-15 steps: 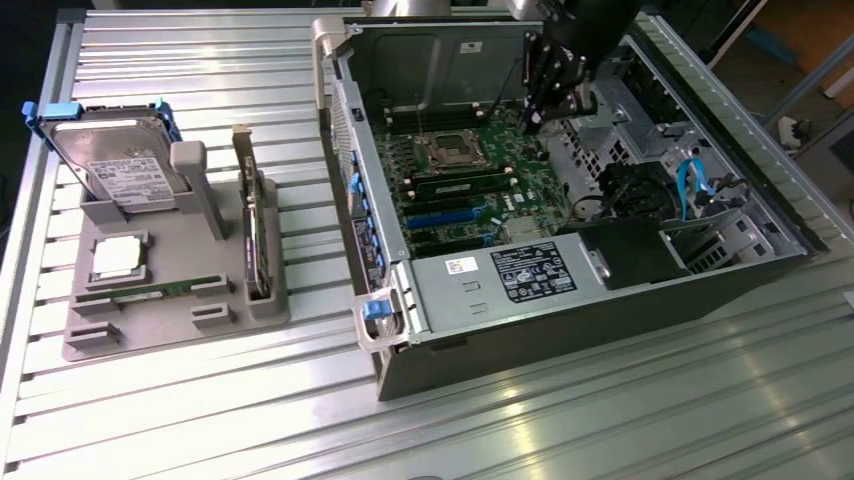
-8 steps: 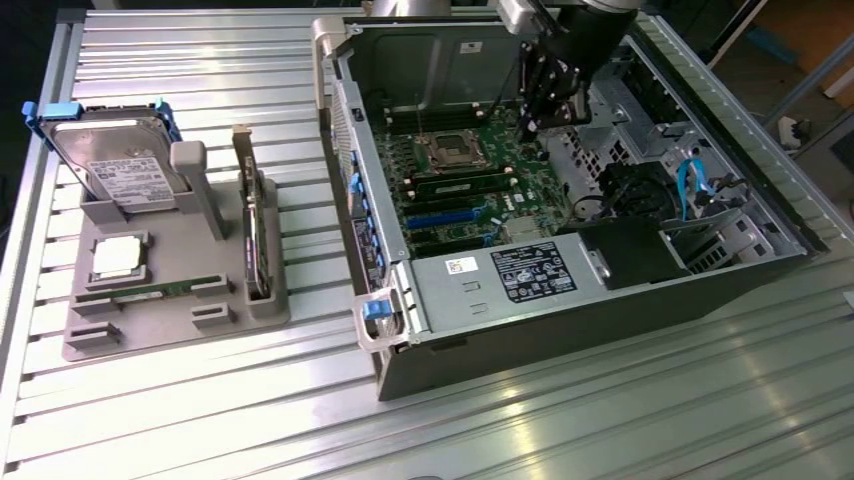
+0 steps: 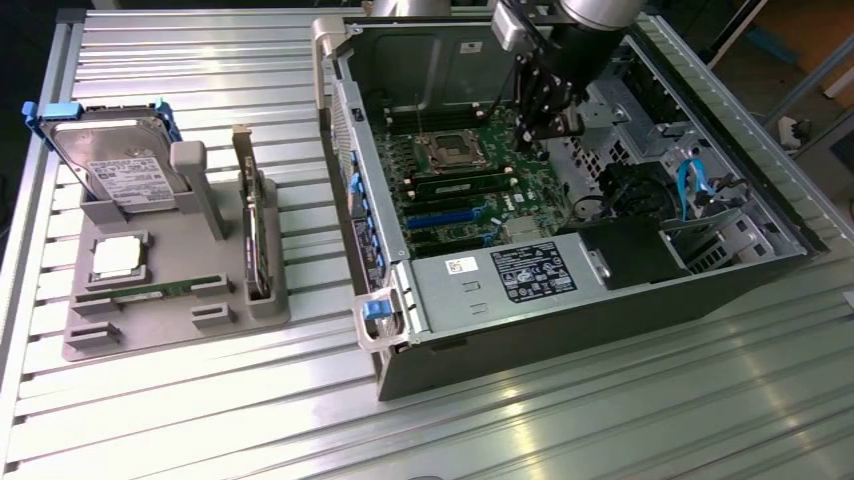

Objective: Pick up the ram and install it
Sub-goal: 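Press down the ram until it locks into place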

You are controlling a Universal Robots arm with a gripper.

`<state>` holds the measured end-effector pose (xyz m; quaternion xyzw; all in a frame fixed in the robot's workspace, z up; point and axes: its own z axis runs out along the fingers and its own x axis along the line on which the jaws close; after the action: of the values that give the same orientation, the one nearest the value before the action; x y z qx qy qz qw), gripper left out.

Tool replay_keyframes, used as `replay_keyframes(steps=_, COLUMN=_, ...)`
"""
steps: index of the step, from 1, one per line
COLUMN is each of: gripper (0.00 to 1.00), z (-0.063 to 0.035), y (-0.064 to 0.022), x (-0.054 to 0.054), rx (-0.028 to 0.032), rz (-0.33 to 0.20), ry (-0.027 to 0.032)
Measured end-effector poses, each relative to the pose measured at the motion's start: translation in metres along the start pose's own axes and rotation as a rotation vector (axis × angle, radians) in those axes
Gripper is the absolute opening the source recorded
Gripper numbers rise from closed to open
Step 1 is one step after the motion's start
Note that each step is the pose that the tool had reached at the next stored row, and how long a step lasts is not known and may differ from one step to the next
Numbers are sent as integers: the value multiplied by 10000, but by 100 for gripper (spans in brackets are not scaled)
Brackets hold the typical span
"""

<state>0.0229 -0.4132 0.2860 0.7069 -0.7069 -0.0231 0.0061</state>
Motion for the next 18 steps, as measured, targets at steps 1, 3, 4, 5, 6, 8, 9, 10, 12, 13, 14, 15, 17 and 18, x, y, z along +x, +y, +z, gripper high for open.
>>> replay_keyframes(steps=1, gripper=11, z=16, y=0, x=1, rx=1, rz=2, ry=1)
replay_keyframes(steps=3, gripper=11, z=61, y=-2, x=1, rx=6, rz=2, ry=1)
replay_keyframes(steps=4, gripper=11, z=80, y=-3, x=2, rx=8, rz=3, ry=1)
replay_keyframes(steps=5, gripper=11, z=102, y=-4, x=2, rx=10, rz=3, ry=1)
replay_keyframes(steps=6, gripper=11, z=120, y=-5, x=3, rx=11, rz=3, ry=3)
replay_keyframes(steps=8, gripper=11, z=157, y=-6, x=4, rx=14, rz=4, ry=1)
replay_keyframes(steps=9, gripper=11, z=174, y=-7, x=4, rx=15, rz=4, ry=2)
replay_keyframes(steps=10, gripper=11, z=206, y=-8, x=5, rx=16, rz=5, ry=2)
replay_keyframes(steps=12, gripper=11, z=240, y=-10, x=6, rx=18, rz=5, ry=2)
replay_keyframes(steps=13, gripper=11, z=262, y=-11, x=6, rx=19, rz=6, ry=1)
replay_keyframes(steps=14, gripper=11, z=285, y=-11, x=7, rx=21, rz=7, ry=1)
replay_keyframes(steps=15, gripper=11, z=318, y=-13, x=8, rx=24, rz=9, ry=2)
replay_keyframes(steps=17, gripper=11, z=353, y=-15, x=8, rx=26, rz=8, ry=1)
replay_keyframes(steps=18, gripper=11, z=372, y=-15, x=9, rx=26, rz=9, ry=0)
